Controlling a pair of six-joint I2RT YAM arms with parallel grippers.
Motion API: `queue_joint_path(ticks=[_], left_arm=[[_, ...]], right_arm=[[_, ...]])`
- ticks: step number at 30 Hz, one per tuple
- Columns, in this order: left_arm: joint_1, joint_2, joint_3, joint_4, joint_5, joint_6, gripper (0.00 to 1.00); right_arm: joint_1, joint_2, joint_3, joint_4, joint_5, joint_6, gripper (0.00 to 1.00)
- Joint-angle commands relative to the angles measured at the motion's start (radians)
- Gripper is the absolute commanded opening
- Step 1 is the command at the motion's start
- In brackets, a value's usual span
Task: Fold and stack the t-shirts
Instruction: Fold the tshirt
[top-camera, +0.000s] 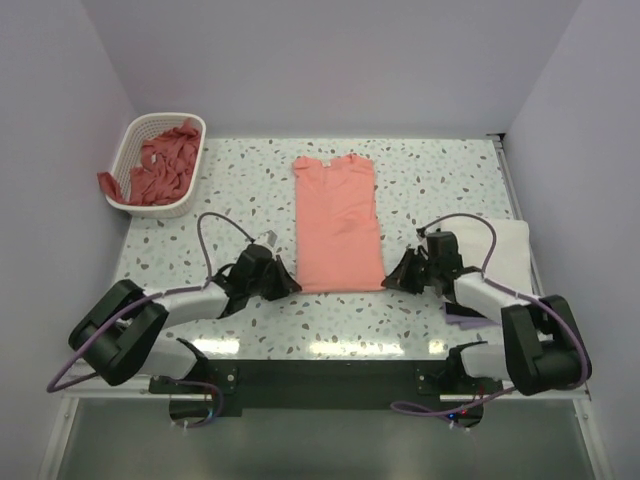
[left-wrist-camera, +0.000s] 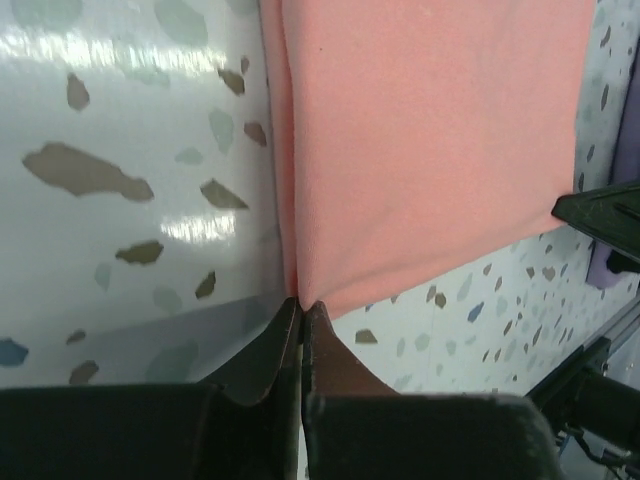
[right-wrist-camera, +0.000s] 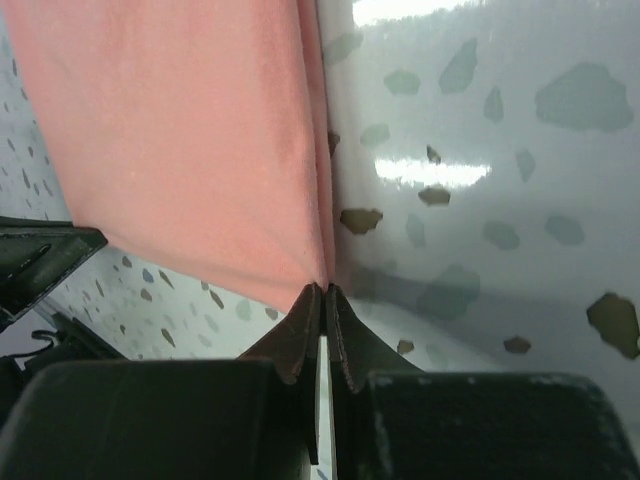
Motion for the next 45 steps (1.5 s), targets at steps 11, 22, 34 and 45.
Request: queue_joint_path(ticks=[11,22,34,45], left_arm=[[-0.252,-0.521,-0.216,-0.327,-0.087,-0.161,0.00],[-0.331,-0.818,-0.157,-0.559,-0.168,-0.192,0.00],[-0.328,-0.701,0.101,-0.622,-0.271,-0.125,0.00],[-0.113,-0.391,0.402,-0.533,-0.122,0.082,0.00]], right_arm=[[0.015,-0.703,-0.184,-0.493,-0.107,0.009,0.00],[0.016,-0.944,-0.063,-0.814,-0.073,-0.017,0.00],[0.017,-0.715,0.211,-0.744,-0.016,-0.051,0.00],[0.014,-0.422,0.398,-0.488,0.013,-0.014,0.00]])
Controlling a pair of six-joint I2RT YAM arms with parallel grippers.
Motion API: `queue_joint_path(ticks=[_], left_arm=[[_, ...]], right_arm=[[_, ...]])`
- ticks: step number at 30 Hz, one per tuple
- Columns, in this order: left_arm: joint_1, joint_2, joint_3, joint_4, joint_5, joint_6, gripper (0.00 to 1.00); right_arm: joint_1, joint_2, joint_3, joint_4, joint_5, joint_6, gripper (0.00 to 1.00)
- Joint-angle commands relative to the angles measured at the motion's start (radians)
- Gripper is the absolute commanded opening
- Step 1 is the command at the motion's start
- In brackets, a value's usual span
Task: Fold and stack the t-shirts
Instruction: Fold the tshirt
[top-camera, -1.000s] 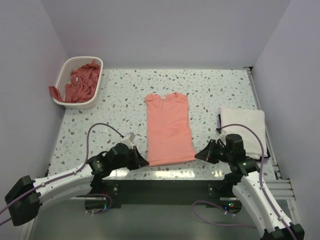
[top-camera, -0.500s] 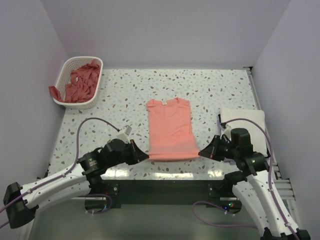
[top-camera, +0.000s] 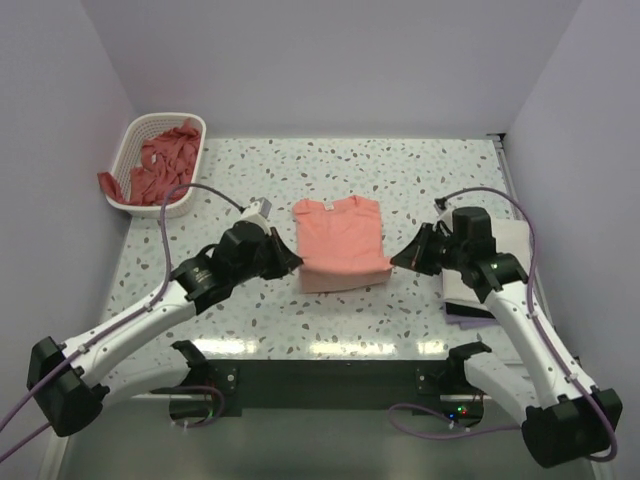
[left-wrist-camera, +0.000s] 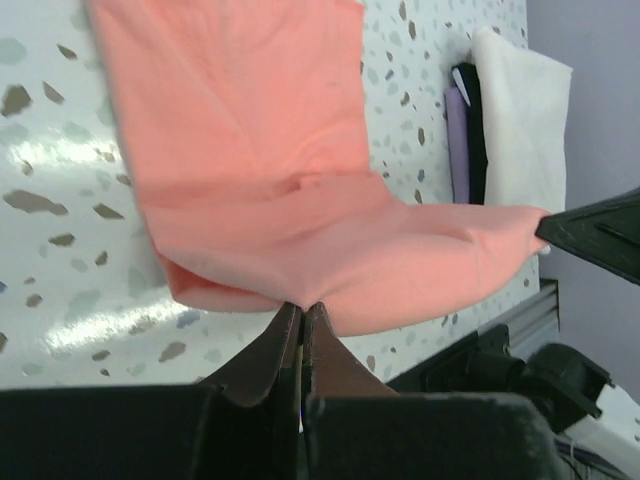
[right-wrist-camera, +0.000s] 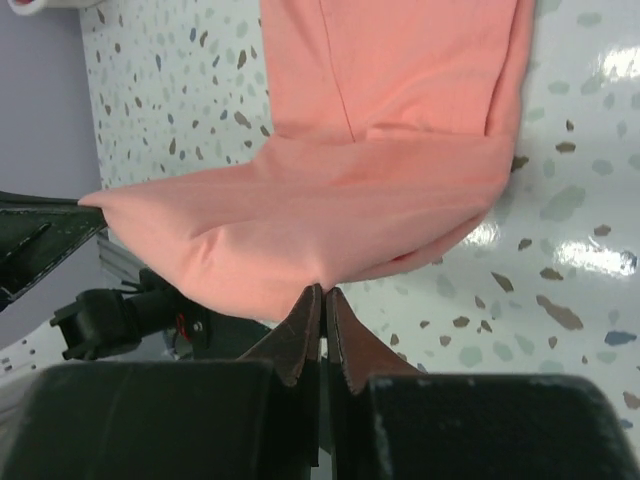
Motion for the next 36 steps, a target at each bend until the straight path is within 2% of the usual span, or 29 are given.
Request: queue_joint_path(ticks=[1,4,10,11,15,16,17,19,20,25,27,28,30,32,33,34,36], left_arm=[[0.084,0.060,0.079,0.072,0.071,0.105,0.00],[0.130,0.172,0.141,0.098,0.104,0.143,0.00],[0.297,0.362,0.230,0.212,0.235,0.183,0.00],[0.333,0.393,0.269,0.216,0.234,0.186,0.00],[0.409,0.571,0.371,0.287,0.277,0.202,0.00],[0.421,0.658,0.401,0.290,0.289,0.205,0.00],[0.444,0.699,0.457,0.295,0.294,0.209,0.00],[0.466,0.803,0.515,0.318,0.300,0.211,0.00],[0.487,0.835,0.531,0.337,0.300,0.208,0.00],[0.547,1.048,0.683,0.388,0.387,0.221,0.00],[0.564,1.094,0.724,0.379,0.413,0.229,0.00],[0.575,1.123,0.749,0.376,0.418,0.237,0.00],[0.587,1.134,0.758,0.379,0.429,0.238,0.01],[0.610,1.128,0.760,0.376,0.424,0.252,0.10],[0.619,1.122,0.757,0.376,0.418,0.255,0.14],[0.643,1.105,0.751,0.376,0.418,0.257,0.27],[0.673,1.074,0.737,0.333,0.400,0.251,0.38]], right_arm=[[-0.005,0.102,0.091,0.144,0.031,0.012,0.00],[-0.009,0.222,0.148,0.205,0.035,0.010,0.00],[-0.048,0.470,0.306,0.303,0.021,0.013,0.00],[-0.058,0.559,0.333,0.322,0.027,0.015,0.00],[-0.084,0.795,0.523,0.337,0.018,0.019,0.00],[-0.087,0.842,0.556,0.342,0.018,0.022,0.00],[-0.088,0.941,0.592,0.355,-0.009,0.022,0.00],[-0.088,1.032,0.707,0.366,-0.015,0.028,0.00],[-0.088,1.126,0.776,0.389,-0.032,0.038,0.00],[-0.089,1.336,0.970,0.385,-0.054,0.058,0.01],[-0.089,1.377,1.039,0.366,-0.049,0.059,0.15],[-0.091,1.397,1.057,0.353,-0.045,0.059,0.27],[-0.094,1.407,1.094,0.340,-0.039,0.055,0.38],[-0.109,1.390,1.100,0.331,-0.025,0.045,0.50],[-0.112,1.379,1.099,0.328,-0.019,0.044,0.53],[-0.120,1.352,1.094,0.322,-0.002,0.035,0.54],[-0.123,1.310,1.067,0.316,0.020,0.003,0.56]])
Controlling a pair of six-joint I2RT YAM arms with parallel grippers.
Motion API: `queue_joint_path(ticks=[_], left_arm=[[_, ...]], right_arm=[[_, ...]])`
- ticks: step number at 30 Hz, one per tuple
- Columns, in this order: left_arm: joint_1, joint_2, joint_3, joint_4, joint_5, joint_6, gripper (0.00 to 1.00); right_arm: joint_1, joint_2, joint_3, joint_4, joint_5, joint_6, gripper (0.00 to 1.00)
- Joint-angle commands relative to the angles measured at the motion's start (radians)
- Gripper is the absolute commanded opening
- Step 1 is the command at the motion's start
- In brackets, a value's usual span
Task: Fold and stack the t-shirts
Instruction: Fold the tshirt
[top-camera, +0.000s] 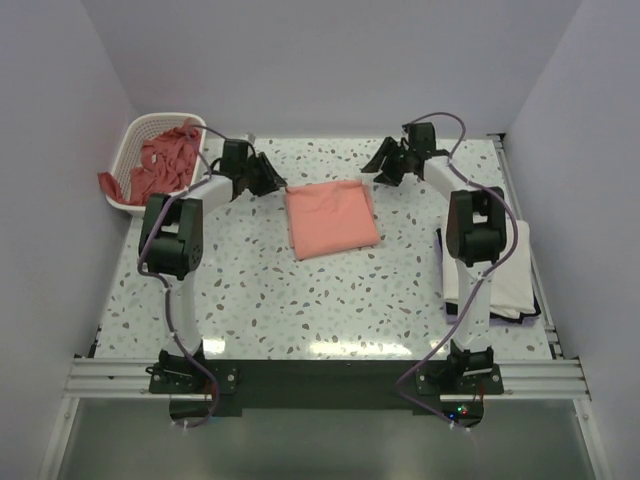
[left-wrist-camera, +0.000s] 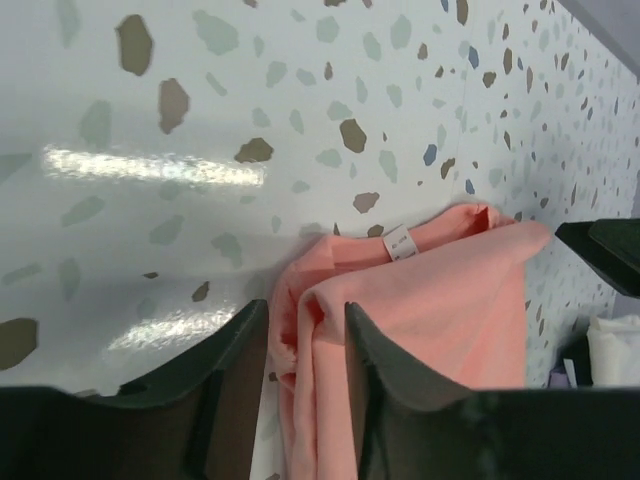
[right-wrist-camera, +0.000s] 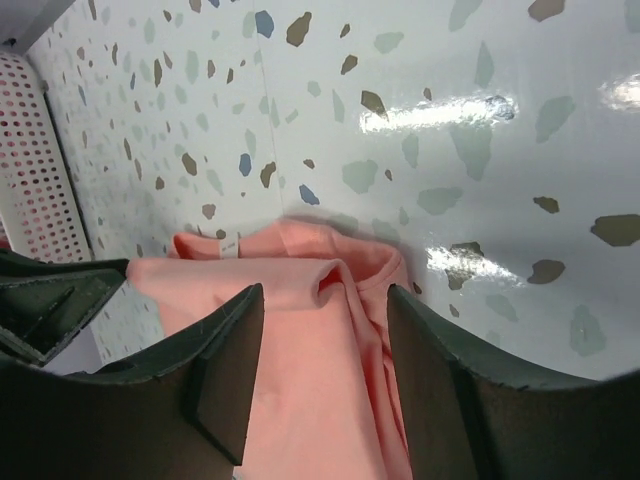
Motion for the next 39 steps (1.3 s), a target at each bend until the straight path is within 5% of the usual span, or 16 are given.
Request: queue_joint_path(ticks=[1,5,13,21,29,39], left_arm=[[0.078,-0.087,0.024,0.007,-0.007,0.008,0.44],[0.075,-0.151,0.015,-0.034,-0.048,0.016,0.47],[-0.089,-0.334,-0.170,0.035,-0.182,-0.047,0.20],[-0.189,-0.144,-0.151,0.078,-0.144,-0.052,0.00],[-0.244,-0.114,-0.256,0.076,-0.203,-0.076,0.00],[-0.392,-0.388,-0.672,0.161,-0.304,-0.170,0.00]], right_arm=[[-0.016,-0.161,-0.001,-0.007,0.053,-0.047,0.57],[0.009,-0.296,-0.188,0.062,0.062,-0.067,0.56],[0.121,-0.391,-0.383,0.146,0.077,-0.075,0.49],[0.155,-0.316,-0.459,0.183,0.109,-0.047,0.44],[0.173,-0.359,-0.714,0.237,0.200,-0.015,0.43],[0.227,-0.674,-1.156,0.347,0.203,0.014,0.42]])
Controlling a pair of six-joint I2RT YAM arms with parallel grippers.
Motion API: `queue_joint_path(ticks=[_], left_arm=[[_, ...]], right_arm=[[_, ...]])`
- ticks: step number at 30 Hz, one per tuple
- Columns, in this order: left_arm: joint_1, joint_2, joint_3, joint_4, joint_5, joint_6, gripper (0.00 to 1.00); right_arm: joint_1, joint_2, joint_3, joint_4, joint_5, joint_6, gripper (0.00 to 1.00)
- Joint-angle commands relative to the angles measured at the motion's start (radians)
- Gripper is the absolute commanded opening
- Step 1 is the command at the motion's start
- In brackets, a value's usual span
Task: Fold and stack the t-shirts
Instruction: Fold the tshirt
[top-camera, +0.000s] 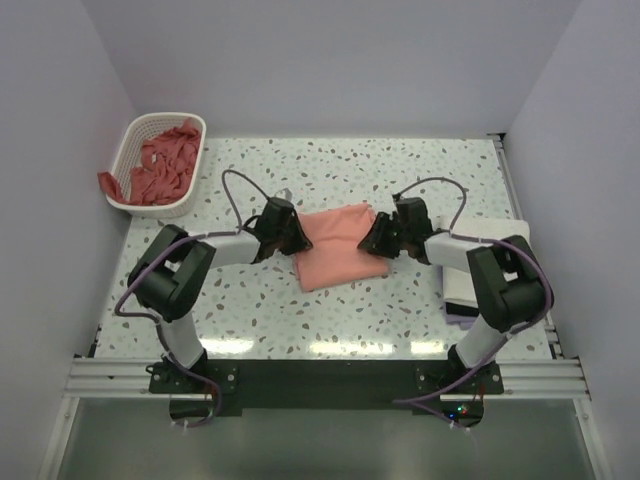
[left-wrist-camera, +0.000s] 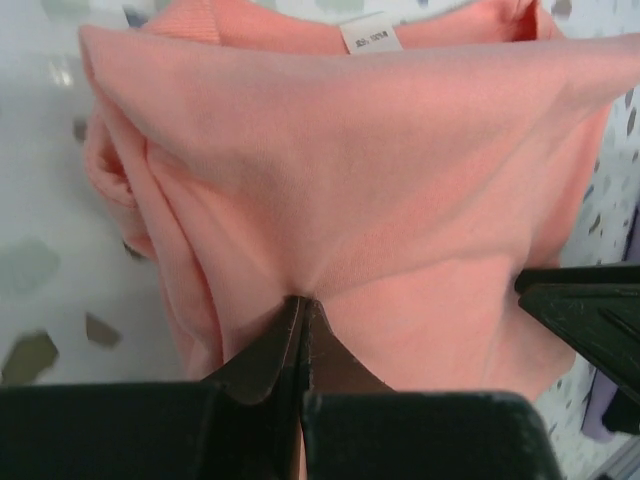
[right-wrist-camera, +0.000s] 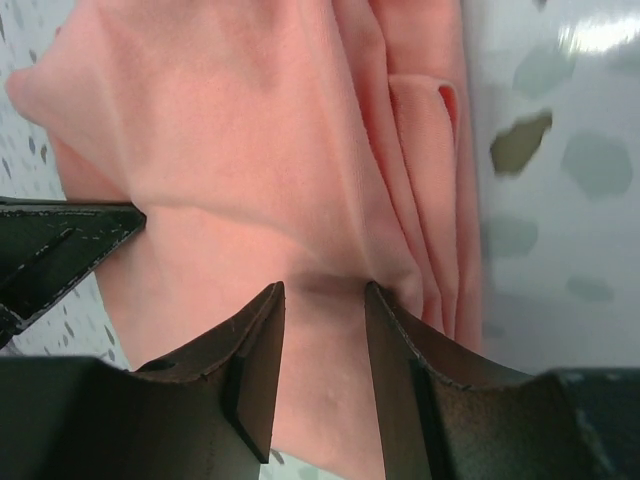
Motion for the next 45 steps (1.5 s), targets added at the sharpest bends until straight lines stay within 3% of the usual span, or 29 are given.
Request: queue_joint_path(ticks=[1,8,13,16,27,32,38,45], left_arm=[[-0.077,-0.130,-0.169,-0.016,-0.047,-0.040,0.00],[-0.121,-0.347,-0.350,-0.042,-0.027,-0.071,0.00],[-0.121,-0.490,-0.332,-0.100,-0.048,-0.045,0.03],[-0.121,-0.481,-0.283,-0.097,-0.042,-0.019,0.04],[-0.045,-0.254,-0.119,-0.077,-0.085,0.034,0.03],[0.041,-0.174,-0.123,-0.042,-0.038,0.031,0.02],[0.058,-0.087,-0.140,-0.007,-0.002,0.026,0.01],[0.078,-0.116,-0.116,-0.030,0.010,0.060,0.04]], right_arm=[[0.040,-0.113,-0.200,-0.049,0.049,0.012,0.42],[0.110,-0.462,-0.389,-0.108,0.040,0.061,0.43],[0.110,-0.643,-0.293,-0.311,0.106,0.014,0.45],[0.109,-0.657,-0.236,-0.300,0.120,-0.009,0.45],[0.107,-0.266,-0.027,-0.116,0.026,-0.058,0.42],[0.059,-0.073,0.099,-0.112,0.008,-0.049,0.40],[-0.012,0.140,0.151,-0.059,-0.074,-0.020,0.37],[-0.049,0.118,0.145,-0.104,-0.068,-0.038,0.37]])
